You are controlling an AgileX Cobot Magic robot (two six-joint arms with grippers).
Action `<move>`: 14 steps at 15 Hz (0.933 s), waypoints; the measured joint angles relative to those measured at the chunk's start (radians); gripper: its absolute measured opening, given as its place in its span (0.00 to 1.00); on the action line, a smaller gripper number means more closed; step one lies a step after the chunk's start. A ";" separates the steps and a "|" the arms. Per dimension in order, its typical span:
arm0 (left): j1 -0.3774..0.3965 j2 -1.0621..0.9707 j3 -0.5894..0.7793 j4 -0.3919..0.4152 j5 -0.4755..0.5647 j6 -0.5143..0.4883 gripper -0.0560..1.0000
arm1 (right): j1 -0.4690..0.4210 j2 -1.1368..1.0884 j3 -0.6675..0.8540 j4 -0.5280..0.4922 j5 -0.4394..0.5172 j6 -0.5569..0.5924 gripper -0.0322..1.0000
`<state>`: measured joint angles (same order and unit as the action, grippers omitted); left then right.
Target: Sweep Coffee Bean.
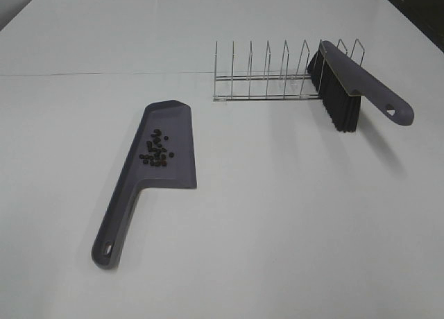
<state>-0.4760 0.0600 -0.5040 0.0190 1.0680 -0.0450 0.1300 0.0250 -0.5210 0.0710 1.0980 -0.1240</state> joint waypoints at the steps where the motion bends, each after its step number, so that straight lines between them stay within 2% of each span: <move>1: 0.000 0.000 0.002 -0.040 -0.002 0.045 0.71 | 0.000 -0.006 0.006 0.018 -0.011 -0.020 0.67; 3: 0.000 0.000 0.006 -0.076 -0.003 0.083 0.71 | 0.000 -0.007 0.010 0.028 -0.021 -0.027 0.67; 14: 0.000 0.000 0.006 -0.079 -0.003 0.093 0.71 | 0.000 -0.007 0.013 0.030 -0.034 -0.008 0.67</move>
<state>-0.4760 0.0600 -0.4980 -0.0600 1.0650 0.0480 0.1300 0.0180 -0.5080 0.1010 1.0640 -0.1320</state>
